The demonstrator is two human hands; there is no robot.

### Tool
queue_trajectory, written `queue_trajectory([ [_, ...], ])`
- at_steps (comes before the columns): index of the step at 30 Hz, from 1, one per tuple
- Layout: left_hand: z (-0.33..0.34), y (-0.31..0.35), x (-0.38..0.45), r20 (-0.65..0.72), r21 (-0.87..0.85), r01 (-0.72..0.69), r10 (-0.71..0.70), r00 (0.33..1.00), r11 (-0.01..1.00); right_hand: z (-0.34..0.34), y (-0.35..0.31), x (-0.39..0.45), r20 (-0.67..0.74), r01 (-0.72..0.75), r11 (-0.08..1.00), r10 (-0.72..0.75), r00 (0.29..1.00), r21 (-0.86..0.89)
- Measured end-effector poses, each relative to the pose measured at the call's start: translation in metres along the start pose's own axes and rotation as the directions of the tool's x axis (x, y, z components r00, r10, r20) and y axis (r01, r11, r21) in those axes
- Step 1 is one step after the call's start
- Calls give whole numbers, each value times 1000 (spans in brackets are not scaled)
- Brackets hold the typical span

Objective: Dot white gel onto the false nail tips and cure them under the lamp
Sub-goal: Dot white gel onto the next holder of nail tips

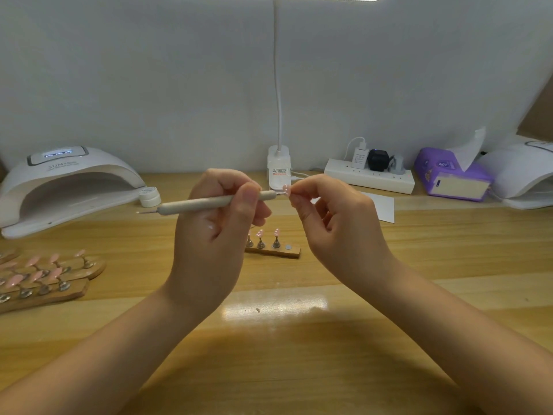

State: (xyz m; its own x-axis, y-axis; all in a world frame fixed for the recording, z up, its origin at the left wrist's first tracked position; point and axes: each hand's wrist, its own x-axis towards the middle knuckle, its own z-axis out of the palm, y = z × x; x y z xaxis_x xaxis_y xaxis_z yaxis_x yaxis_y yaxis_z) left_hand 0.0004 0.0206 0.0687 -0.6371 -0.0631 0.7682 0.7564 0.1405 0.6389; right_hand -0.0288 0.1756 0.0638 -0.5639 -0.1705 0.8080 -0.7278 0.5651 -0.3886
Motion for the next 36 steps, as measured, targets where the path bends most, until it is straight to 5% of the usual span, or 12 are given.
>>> queue_trajectory([
  [36,1,1,0,-29,-136,115,-120,992,984,-1,-2,0,0,4,1000,-4,1000,5],
])
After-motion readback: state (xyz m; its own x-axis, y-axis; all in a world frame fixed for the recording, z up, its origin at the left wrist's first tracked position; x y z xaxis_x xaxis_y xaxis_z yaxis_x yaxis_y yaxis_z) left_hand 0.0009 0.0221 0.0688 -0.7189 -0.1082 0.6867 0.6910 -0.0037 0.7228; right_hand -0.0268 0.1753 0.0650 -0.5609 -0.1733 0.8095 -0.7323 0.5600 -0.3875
